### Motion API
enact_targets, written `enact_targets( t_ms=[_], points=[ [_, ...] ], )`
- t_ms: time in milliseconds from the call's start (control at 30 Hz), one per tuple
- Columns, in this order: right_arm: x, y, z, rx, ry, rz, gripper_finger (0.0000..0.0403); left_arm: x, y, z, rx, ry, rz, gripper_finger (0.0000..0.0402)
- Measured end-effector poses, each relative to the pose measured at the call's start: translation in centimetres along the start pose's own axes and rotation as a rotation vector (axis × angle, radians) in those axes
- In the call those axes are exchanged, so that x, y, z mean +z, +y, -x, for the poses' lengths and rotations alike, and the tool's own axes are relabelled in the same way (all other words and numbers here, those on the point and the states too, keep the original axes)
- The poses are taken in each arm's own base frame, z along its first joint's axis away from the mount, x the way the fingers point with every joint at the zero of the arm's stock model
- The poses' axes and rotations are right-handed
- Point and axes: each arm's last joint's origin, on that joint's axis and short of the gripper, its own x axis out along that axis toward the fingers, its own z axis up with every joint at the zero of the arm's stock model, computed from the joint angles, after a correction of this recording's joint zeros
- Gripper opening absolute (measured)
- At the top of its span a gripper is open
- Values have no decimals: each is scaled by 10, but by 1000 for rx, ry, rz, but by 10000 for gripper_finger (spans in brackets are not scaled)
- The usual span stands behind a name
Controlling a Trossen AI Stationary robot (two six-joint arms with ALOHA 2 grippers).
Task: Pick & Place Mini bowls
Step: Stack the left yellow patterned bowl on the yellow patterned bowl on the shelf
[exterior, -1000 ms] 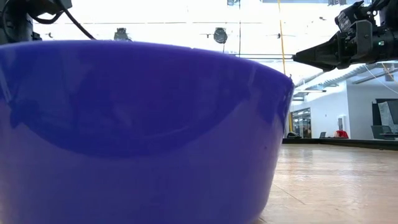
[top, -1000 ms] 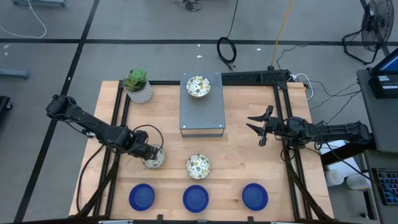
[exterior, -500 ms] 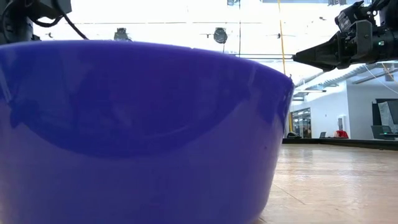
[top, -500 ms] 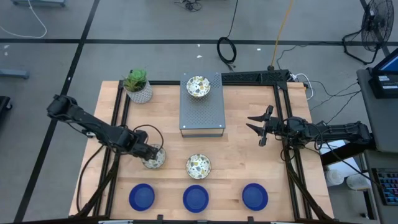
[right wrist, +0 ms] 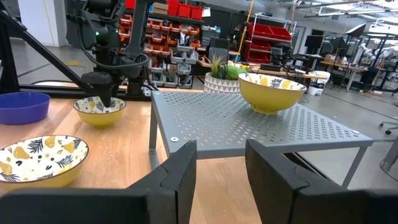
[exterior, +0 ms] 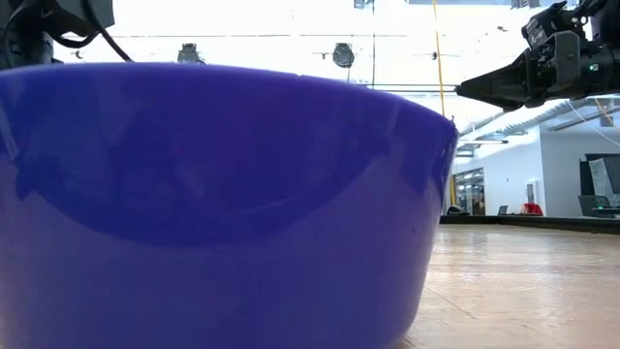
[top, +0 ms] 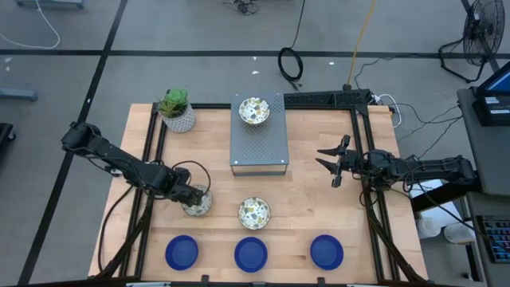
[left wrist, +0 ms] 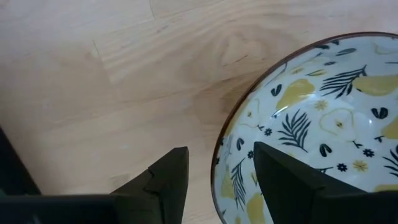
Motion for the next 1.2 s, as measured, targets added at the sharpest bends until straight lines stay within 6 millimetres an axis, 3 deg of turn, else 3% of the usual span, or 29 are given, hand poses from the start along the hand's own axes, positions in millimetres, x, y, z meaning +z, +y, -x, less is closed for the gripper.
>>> enact_targets(
  t_ms=[533,967,1200],
  points=[
    [0,0,0,0,0,0,128,-1,0,0,0,32,0,175],
    [0,0,0,0,0,0,128,0,-1,0,-7,8,0,40],
    [0,0,0,0,0,0,128,0,-3,2,-29,4,5,18]
  ],
)
